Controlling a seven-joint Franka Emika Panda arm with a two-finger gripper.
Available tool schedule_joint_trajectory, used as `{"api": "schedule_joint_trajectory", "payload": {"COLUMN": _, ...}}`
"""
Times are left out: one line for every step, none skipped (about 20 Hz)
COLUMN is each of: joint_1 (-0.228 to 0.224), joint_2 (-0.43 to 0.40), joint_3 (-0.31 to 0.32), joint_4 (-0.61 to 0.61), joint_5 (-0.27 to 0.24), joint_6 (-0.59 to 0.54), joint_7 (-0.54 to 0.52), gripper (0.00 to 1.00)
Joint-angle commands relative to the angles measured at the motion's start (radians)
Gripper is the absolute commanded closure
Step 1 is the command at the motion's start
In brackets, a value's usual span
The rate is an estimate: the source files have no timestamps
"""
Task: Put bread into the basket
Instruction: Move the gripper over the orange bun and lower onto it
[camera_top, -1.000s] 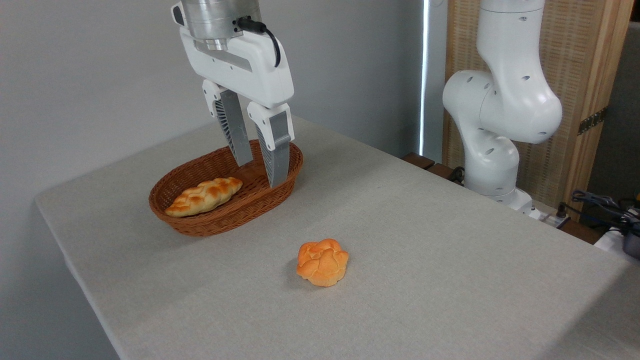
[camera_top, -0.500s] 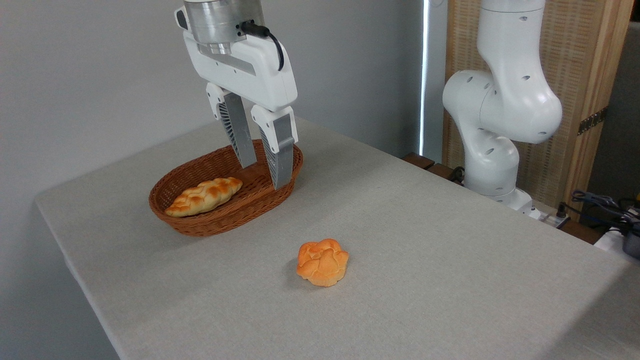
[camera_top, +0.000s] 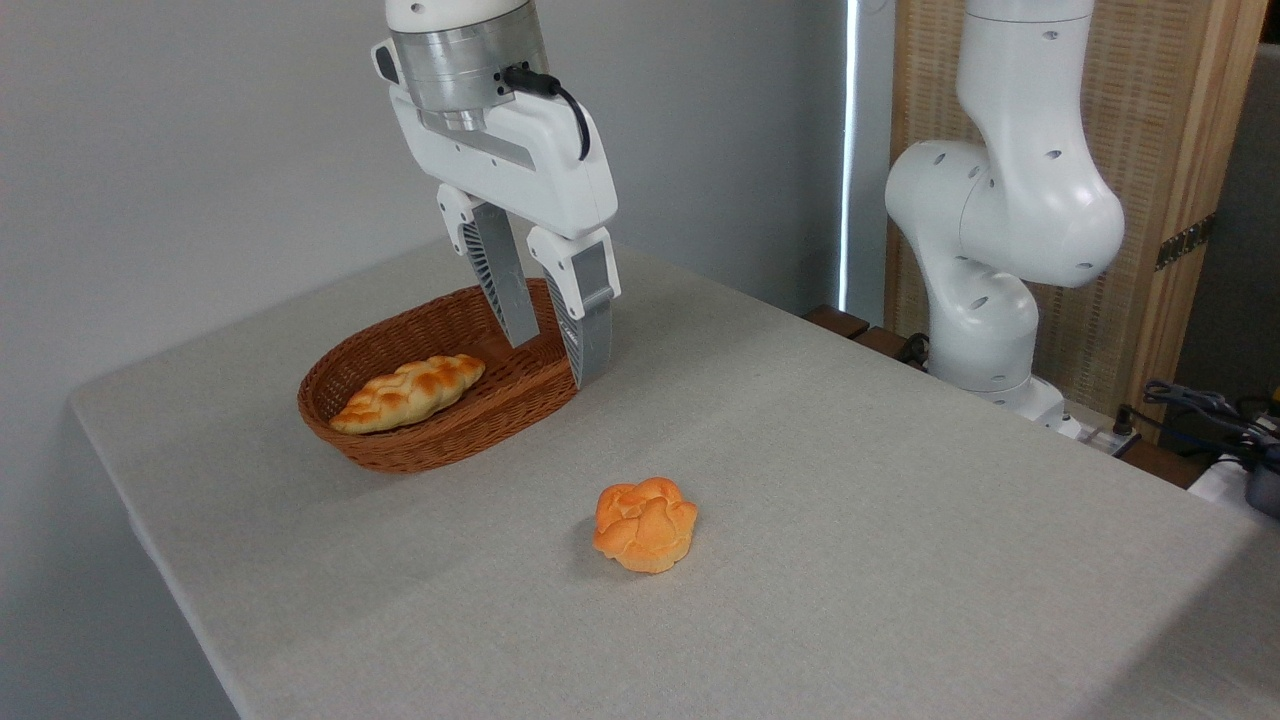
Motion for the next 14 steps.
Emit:
{"api": "schedule_joint_trajectory", "payload": {"joint_1": 0.002, "joint_2": -0.067, "joint_3": 0.008, "joint_4": -0.101, "joint_5": 0.026, "joint_6": 0.105, "joint_7": 0.015, "gripper": 0.00}}
{"api": "schedule_joint_trajectory", "payload": {"joint_1": 0.002, "joint_2": -0.088, "joint_3": 0.008, "joint_4": -0.140, "joint_5": 0.026, "joint_6": 0.144, "joint_7": 0.015, "gripper": 0.00}}
{"api": "schedule_joint_trajectory", "payload": {"joint_1": 0.004, "joint_2": -0.102, "joint_3": 0.008, "joint_4": -0.164, "joint_5": 0.026, "joint_6": 0.161, "joint_7": 0.015, "gripper": 0.00}}
{"api": "schedule_joint_trajectory", "payload": {"joint_1": 0.004, "joint_2": -0.110, "joint_3": 0.008, "joint_4": -0.178, "joint_5": 0.026, "joint_6": 0.161, "joint_7": 0.015, "gripper": 0.00}}
{"api": "schedule_joint_trajectory", "payload": {"joint_1": 0.002, "joint_2": -0.119, "joint_3": 0.008, "joint_4": -0.194, "joint_5": 0.027, "joint_6": 0.161, "joint_7": 0.016, "gripper": 0.00}}
{"api": "schedule_joint_trajectory", "payload": {"joint_1": 0.004, "joint_2": -0.134, "joint_3": 0.008, "joint_4": -0.218, "joint_5": 0.033, "joint_6": 0.164, "joint_7": 0.016, "gripper": 0.00}}
{"api": "schedule_joint_trajectory", "payload": {"joint_1": 0.004, "joint_2": -0.151, "joint_3": 0.008, "joint_4": -0.247, "joint_5": 0.052, "joint_6": 0.173, "joint_7": 0.016, "gripper": 0.00}}
{"api": "schedule_joint_trajectory", "payload": {"joint_1": 0.002, "joint_2": -0.164, "joint_3": 0.006, "joint_4": -0.269, "joint_5": 0.069, "joint_6": 0.189, "joint_7": 0.016, "gripper": 0.00}}
{"api": "schedule_joint_trajectory", "payload": {"joint_1": -0.001, "joint_2": -0.170, "joint_3": 0.006, "joint_4": -0.292, "joint_5": 0.069, "joint_6": 0.210, "joint_7": 0.016, "gripper": 0.00}}
{"api": "schedule_joint_trajectory", "payload": {"joint_1": -0.002, "joint_2": -0.179, "joint_3": 0.008, "joint_4": -0.319, "joint_5": 0.070, "joint_6": 0.234, "joint_7": 0.016, "gripper": 0.00}}
{"api": "schedule_joint_trajectory", "payload": {"joint_1": -0.002, "joint_2": -0.184, "joint_3": 0.006, "joint_4": -0.347, "joint_5": 0.073, "joint_6": 0.259, "joint_7": 0.016, "gripper": 0.00}}
{"api": "schedule_joint_trajectory", "payload": {"joint_1": -0.002, "joint_2": -0.190, "joint_3": 0.008, "joint_4": -0.365, "joint_5": 0.087, "joint_6": 0.276, "joint_7": 0.016, "gripper": 0.00}}
{"api": "schedule_joint_trajectory", "payload": {"joint_1": -0.004, "joint_2": -0.188, "joint_3": 0.006, "joint_4": -0.372, "joint_5": 0.107, "joint_6": 0.284, "joint_7": 0.016, "gripper": 0.00}}
{"api": "schedule_joint_trajectory", "payload": {"joint_1": -0.005, "joint_2": -0.182, "joint_3": 0.006, "joint_4": -0.375, "joint_5": 0.122, "joint_6": 0.291, "joint_7": 0.016, "gripper": 0.00}}
